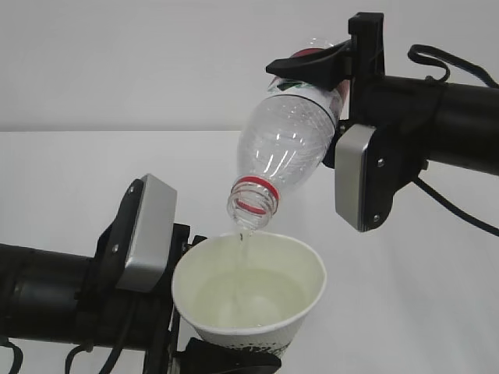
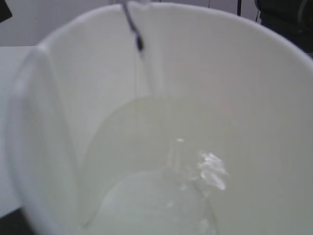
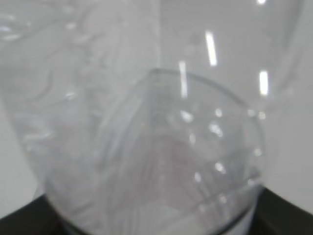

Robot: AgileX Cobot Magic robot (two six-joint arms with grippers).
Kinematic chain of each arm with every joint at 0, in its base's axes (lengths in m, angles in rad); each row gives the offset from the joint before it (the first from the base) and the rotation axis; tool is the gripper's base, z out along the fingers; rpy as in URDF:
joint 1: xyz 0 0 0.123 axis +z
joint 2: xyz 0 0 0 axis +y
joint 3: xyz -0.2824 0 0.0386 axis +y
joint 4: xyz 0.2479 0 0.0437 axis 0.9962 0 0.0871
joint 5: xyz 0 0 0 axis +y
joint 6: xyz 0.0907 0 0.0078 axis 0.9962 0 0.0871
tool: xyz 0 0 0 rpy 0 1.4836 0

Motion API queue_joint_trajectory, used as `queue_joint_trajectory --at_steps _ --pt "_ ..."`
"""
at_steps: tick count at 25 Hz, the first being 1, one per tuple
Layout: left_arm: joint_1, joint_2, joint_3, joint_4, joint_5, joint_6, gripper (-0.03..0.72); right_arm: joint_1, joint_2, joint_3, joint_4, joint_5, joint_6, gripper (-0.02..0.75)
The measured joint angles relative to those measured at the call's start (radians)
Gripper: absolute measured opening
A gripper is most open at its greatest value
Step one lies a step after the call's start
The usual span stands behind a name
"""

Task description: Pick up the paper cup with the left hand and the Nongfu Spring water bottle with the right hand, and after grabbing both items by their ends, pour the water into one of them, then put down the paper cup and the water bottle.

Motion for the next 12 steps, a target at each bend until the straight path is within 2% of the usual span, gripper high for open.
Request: queue_joint_trajectory --at_steps 12 --pt "0.000 0.000 0.000 0.000 0.000 0.000 0.536 0.000 -0.001 0.000 0.000 0.000 -0.004 0.473"
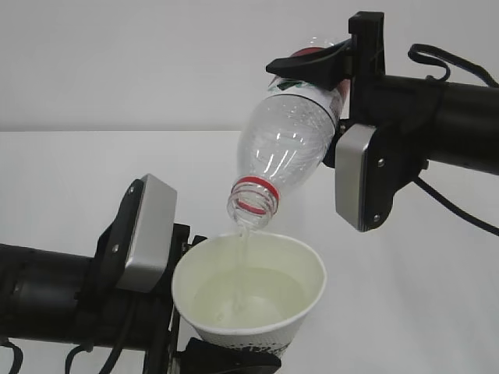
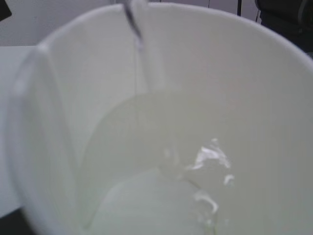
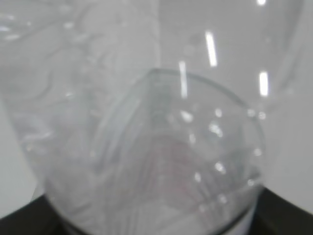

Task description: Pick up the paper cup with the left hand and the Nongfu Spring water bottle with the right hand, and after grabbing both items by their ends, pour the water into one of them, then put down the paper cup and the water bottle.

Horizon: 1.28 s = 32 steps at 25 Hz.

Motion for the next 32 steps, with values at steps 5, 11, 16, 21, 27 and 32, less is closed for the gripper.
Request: queue_joint_trajectory --at_steps 5,11,16,21,27,32 --pt "0.000 0.000 0.000 0.000 0.002 0.000 0.536 0.000 0.000 0.000 0.000 0.000 -0.003 0.473" --pt "0.000 0.000 0.000 0.000 0.002 0.000 0.536 0.000 0.000 0.000 0.000 0.000 -0.005 0.473" --pt "0.000 0.000 0.000 0.000 0.002 0.000 0.536 0.000 0.000 0.000 0.000 -0.002 -0.006 0.473" --pt "0.000 0.000 0.000 0.000 0.002 0.000 0.536 0.000 0.000 0.000 0.000 -0.002 -0.007 0.473" --pt "0.000 0.000 0.000 -0.001 0.002 0.000 0.536 0.000 0.000 0.000 0.000 -0.002 -0.007 0.473" --pt "0.000 0.000 0.000 -0.004 0.002 0.000 0.536 0.000 0.000 0.000 0.002 -0.002 -0.007 0.473"
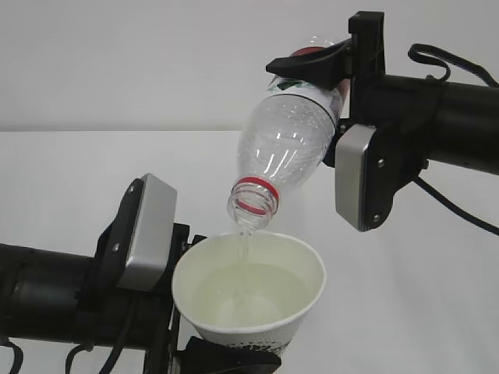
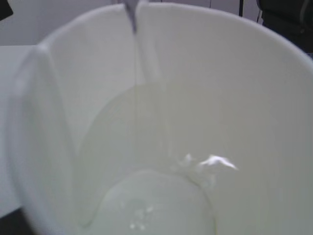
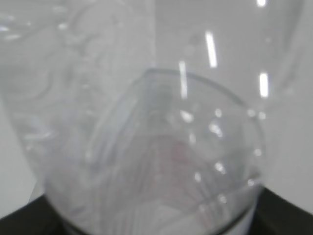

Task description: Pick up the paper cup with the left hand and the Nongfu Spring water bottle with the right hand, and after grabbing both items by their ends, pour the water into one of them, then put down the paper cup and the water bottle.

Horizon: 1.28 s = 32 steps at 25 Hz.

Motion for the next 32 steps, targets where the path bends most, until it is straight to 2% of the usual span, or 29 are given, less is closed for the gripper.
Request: queue_joint_trajectory --at_steps 32 --pt "0.000 0.000 0.000 -0.003 0.000 0.000 0.536 0.000 0.000 0.000 0.004 0.000 0.035 0.473"
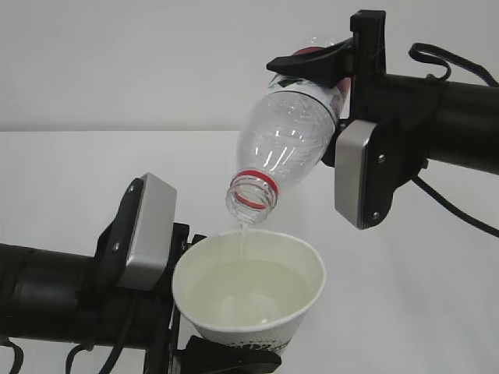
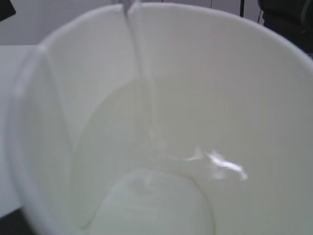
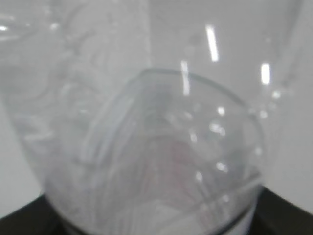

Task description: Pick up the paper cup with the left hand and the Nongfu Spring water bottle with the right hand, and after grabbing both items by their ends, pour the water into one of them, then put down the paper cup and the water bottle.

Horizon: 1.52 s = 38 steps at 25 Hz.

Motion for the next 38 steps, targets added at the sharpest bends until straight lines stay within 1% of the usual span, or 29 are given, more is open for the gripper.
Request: queue_joint_trajectory --at_steps 21,38 --pt "0.000 0.000 0.000 0.000 0.008 0.000 0.536 0.000 0.000 0.000 0.005 0.000 0.155 0.473" --pt "0.000 0.000 0.000 0.000 0.010 0.000 0.536 0.000 0.000 0.000 0.009 0.000 0.397 0.473"
